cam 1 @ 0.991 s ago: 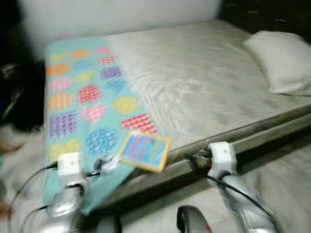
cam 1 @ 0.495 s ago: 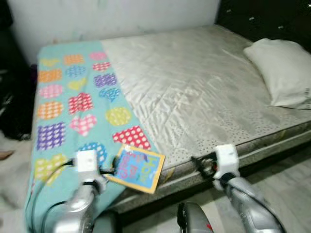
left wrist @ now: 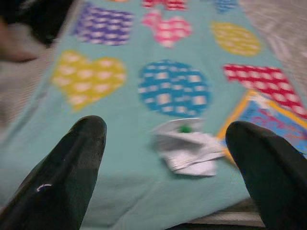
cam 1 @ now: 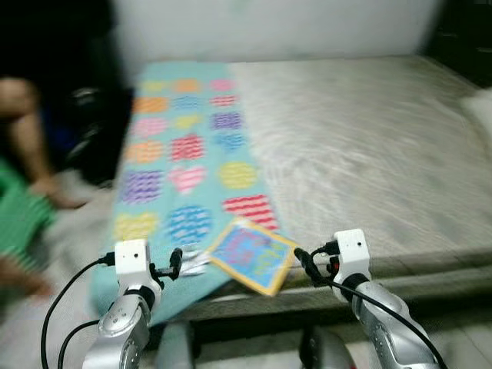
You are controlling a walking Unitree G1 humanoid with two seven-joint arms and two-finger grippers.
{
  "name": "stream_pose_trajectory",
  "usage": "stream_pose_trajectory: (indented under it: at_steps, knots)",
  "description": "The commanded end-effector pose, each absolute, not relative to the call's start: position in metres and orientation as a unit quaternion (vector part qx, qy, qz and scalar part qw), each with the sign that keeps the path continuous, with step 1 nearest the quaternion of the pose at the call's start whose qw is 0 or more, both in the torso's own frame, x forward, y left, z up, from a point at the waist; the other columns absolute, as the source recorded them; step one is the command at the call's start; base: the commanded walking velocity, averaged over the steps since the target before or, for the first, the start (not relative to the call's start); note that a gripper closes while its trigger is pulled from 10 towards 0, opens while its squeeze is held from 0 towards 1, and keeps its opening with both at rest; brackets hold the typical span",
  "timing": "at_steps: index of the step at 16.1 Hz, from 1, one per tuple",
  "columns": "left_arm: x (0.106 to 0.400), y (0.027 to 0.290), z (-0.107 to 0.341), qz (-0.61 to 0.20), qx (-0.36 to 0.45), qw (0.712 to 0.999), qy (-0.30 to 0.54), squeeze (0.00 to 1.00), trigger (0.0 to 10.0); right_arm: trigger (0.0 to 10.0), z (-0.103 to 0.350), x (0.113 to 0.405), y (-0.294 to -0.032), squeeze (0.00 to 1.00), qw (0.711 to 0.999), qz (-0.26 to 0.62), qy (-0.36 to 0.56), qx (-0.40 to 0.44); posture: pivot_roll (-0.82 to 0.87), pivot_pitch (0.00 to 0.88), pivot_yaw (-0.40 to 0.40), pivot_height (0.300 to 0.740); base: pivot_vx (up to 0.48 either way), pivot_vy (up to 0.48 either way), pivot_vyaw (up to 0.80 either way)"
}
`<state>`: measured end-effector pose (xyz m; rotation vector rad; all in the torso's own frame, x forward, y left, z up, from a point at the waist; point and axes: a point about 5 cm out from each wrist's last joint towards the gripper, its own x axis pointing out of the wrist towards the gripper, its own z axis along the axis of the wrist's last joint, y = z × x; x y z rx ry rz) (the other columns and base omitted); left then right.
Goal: Clean up the room
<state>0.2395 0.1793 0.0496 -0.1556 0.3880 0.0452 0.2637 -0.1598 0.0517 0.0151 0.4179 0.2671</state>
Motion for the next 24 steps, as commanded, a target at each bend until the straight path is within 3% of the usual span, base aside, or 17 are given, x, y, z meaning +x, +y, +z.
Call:
stream_pose_trajectory:
  at_steps: [1, 5, 18, 24]
  knots:
    - [0.240, 0.180, 0.048, 0.025, -0.077, 0.976, 0.201, 0.00, 10.0, 10.0, 0.054, 0.266, -0.161, 0.00, 0.970, 0.131, 0.203, 0.007, -0.12, 0.000, -0.012, 0.603, 0.000, 0.000, 0.48]
    - [0.240, 0.178, 0.049, 0.009, -0.082, 0.977, 0.194, 0.00, 10.0, 10.0, 0.053, 0.267, -0.161, 0.00, 0.970, 0.128, 0.207, 0.009, -0.12, 0.000, -0.011, 0.603, 0.000, 0.000, 0.00]
    - [0.240, 0.174, 0.045, -0.006, -0.085, 0.975, 0.205, 0.00, 10.0, 10.0, 0.051, 0.268, -0.160, 0.00, 0.969, 0.130, 0.208, 0.008, -0.12, 0.000, -0.013, 0.603, 0.284, 0.000, 0.00]
    - [0.239, 0.170, 0.036, -0.018, -0.082, 0.969, 0.231, 0.00, 10.0, 10.0, 0.050, 0.264, -0.160, 0.00, 0.968, 0.132, 0.213, 0.007, -0.13, 0.000, -0.019, 0.603, 0.081, 0.000, 0.00]
